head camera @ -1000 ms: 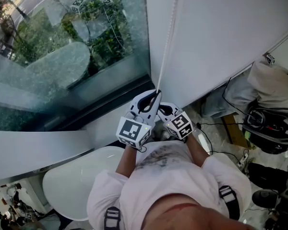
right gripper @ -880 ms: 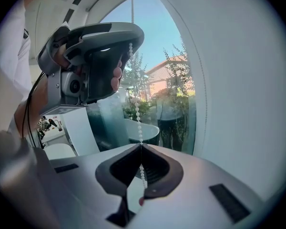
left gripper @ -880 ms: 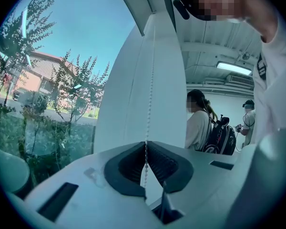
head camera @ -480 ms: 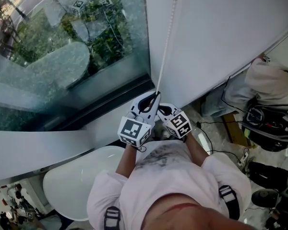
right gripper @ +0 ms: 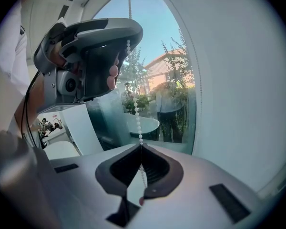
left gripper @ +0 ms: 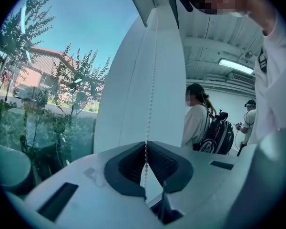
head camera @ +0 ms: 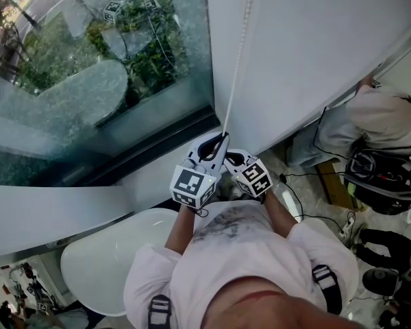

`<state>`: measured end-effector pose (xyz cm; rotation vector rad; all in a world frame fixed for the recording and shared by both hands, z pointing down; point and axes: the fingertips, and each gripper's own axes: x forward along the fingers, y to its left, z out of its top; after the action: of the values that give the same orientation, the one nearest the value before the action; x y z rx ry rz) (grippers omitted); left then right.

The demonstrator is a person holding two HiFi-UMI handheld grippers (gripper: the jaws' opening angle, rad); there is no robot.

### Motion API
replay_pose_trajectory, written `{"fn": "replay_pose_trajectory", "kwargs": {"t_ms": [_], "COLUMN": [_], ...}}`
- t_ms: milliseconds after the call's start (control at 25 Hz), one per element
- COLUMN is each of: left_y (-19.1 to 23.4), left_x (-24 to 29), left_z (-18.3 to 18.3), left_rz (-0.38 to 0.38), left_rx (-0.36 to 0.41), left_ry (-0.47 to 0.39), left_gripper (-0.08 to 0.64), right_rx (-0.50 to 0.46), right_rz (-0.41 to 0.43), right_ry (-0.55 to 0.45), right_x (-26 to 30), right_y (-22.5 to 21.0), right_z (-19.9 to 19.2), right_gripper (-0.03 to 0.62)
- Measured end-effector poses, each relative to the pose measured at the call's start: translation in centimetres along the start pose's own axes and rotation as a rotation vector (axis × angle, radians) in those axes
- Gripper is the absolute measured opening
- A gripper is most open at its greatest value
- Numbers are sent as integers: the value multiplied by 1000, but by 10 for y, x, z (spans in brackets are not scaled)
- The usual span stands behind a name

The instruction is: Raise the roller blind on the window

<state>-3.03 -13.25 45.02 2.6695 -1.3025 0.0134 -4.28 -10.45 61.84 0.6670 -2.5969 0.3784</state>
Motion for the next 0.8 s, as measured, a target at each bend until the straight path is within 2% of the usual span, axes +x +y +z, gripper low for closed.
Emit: {"fn": "replay_pose_trajectory", "kwargs": {"t_ms": [360, 800], "left_y": [2, 4], "left_x": [-5, -8], "left_z": [6, 12], "left_rz": [38, 49], "left_rx": [18, 22], "left_ry": [-49, -69], "left_gripper": [15, 16], "right_rx": [-25, -109], "right_rz": [-15, -12], "right_ry": [-8, -39], "right_x": [-4, -13], "right_y": [5, 12], "right_z": [4, 13], "right_gripper": [63, 63]}}
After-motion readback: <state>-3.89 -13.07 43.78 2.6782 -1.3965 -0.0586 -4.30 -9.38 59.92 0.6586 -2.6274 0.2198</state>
